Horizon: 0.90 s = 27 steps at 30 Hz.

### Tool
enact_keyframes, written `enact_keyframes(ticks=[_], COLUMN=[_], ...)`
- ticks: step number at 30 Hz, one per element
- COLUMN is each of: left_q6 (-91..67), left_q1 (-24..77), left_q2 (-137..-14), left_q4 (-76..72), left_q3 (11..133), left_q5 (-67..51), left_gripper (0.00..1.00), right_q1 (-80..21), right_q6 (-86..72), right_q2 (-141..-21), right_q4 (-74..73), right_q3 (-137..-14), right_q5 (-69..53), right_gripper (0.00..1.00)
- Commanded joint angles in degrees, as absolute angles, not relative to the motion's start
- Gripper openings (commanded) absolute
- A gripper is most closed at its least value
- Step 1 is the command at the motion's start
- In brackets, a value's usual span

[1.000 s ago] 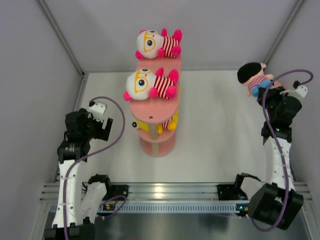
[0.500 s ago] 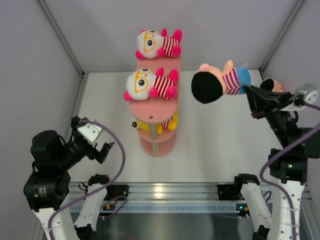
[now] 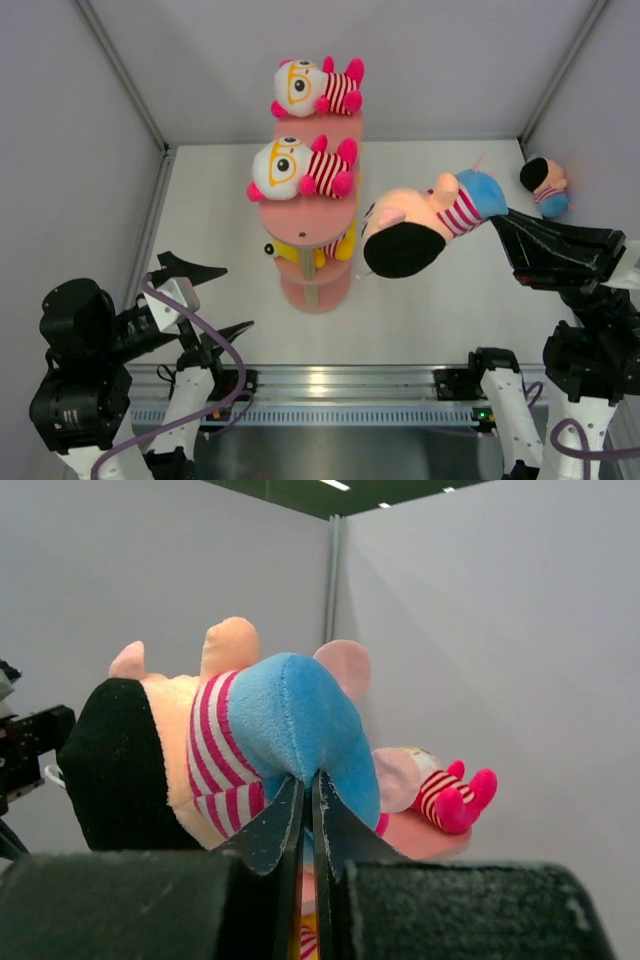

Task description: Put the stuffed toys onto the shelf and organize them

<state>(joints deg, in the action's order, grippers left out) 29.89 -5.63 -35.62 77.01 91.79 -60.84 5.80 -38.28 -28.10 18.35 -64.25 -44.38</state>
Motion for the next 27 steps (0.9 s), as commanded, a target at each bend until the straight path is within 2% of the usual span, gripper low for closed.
enact_keyframes(ticks=[1,6,10,15,21,24,27], left_q6=[29.0,27.6,26.81,25.05,24.87,23.82,22.5], left_q1=[-7.29,-14.31,-19.07,-25.83,-37.52,-40.07,-41.39], left_q2=[-37.44,-39.29,-40.16,-43.24,-44.91,-46.23,-48.69], left_q4=[78.4,78.31,78.31,78.31,78.13,78.13,78.22], left_q3=[95.44,100.53,103.7,109.42,109.86,110.56,111.01], left_q5=[-69.61,-71.62,-75.92,-79.27,-83.14,-85.25,-85.69], left_gripper=[0.99,0.99,0.99,0.99,0.99,0.99,0.99], right_q1=[6.85,11.95,12.13,9.32,3.97,-0.78,-4.56], right_q6=[-49.72,-56.52,-49.32,-41.41,-29.19,-24.53,-23.91], right_q2=[-28.2,-31.28,-34.09,-39.19,-46.31,-47.28,-47.28], right_q4=[30.11,31.83,18.4,4.86,-10.34,-13.62,-13.36], right_q3=[-65.57,-67.14,-71.01,-74.53,-79.27,-79.28,-77.52], right_q5=[-42.62,-42.98,-40.26,-36.57,-23.33,-17.34,-17.4], right_gripper=[0.0,0.0,0.0,0.0,0.0,0.0,0.0])
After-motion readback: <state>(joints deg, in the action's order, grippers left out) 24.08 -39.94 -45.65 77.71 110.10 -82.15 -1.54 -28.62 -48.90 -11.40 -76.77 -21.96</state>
